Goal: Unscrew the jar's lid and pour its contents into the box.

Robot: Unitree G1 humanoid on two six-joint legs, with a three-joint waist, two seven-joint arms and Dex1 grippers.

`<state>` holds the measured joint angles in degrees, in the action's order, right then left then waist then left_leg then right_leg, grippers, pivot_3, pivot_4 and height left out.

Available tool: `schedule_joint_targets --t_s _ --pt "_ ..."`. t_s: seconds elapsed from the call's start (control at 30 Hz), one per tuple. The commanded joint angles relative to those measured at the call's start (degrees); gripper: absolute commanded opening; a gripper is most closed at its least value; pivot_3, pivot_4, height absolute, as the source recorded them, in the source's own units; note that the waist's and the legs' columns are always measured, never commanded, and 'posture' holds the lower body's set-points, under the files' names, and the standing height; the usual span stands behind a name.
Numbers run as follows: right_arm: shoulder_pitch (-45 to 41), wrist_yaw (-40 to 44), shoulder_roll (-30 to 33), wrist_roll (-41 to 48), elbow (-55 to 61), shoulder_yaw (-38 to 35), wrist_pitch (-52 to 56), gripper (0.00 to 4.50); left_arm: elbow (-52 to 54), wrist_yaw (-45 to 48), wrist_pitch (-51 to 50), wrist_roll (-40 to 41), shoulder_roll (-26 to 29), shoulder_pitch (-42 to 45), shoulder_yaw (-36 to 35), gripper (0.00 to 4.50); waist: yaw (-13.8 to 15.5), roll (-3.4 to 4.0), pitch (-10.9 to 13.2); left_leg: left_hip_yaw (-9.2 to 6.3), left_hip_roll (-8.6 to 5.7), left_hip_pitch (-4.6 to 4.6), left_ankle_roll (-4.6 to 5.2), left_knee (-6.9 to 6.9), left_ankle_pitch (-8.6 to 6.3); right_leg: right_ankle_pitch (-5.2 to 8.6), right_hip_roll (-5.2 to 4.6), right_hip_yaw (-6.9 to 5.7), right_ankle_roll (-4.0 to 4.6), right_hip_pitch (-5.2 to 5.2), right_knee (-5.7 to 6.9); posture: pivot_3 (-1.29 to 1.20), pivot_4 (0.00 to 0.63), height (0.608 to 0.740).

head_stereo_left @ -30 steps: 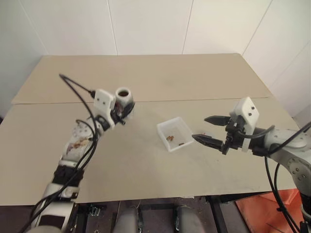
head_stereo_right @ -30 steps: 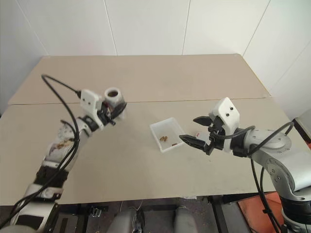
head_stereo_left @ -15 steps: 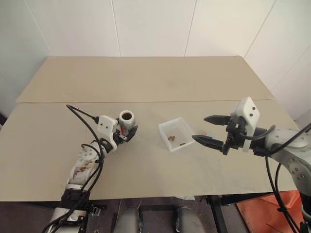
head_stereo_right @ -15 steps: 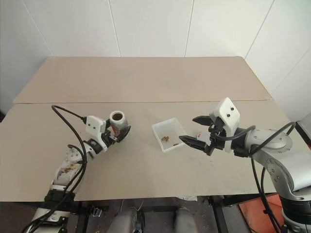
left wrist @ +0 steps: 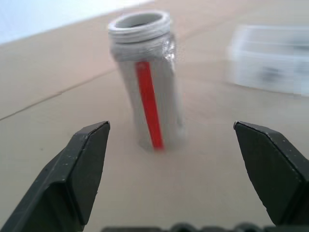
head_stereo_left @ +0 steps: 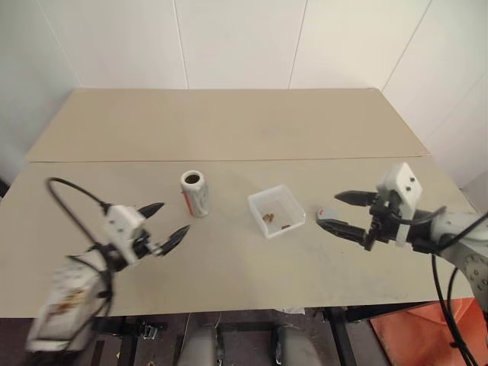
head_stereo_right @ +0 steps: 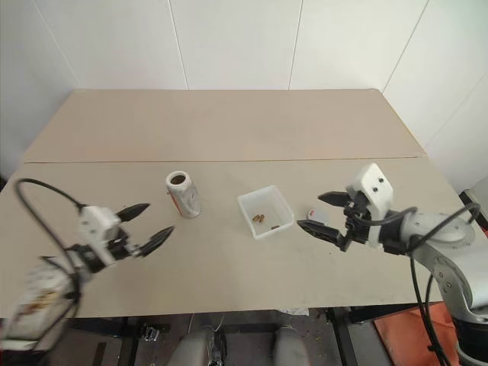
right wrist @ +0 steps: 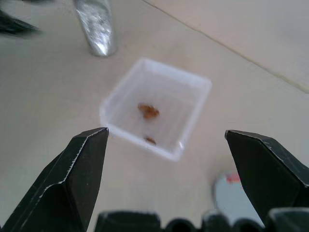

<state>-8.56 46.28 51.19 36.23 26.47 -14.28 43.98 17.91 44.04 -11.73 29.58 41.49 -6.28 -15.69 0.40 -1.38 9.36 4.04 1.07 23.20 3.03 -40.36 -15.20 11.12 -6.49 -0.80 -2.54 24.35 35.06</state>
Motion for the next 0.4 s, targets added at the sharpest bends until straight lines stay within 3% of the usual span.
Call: schedule_joint_targets --t_s 0.03,0.17,0.4 --pt "3.7 2.5 0.1 -2.9 -1.3 -4.5 -7.7 4.50 4.7 12.1 -5.6 11.8 8.5 -2.4 -12.2 4.49 0.3 0.06 0.0 0.00 0.00 0.00 -0.02 0.01 0.02 0.03 0.01 -0.05 0.01 -0.01 -0.01 0.00 0.150 0.740" --pt "6.3 4.2 0.7 -2.8 -1.0 -7.5 -10.5 4.50 1.6 22.1 -8.8 17.4 13.4 -3.8 -17.8 4.49 0.2 0.14 -0.1 0.09 -0.03 -0.07 -0.02 0.00 0.01 0.13 0.01 0.03 0.05 -0.08 -0.07 0.00 0.150 0.740" --pt "6.1 6.9 2.5 -0.4 0.0 -10.1 -9.1 4.50 -0.8 23.7 -7.3 13.9 12.2 -0.2 -13.9 4.49 0.2 0.13 -0.1 0.16 -0.02 -0.12 -0.05 0.05 0.03 0.14 0.12 0.05 0.02 -0.08 -0.07 0.00 0.150 0.740"
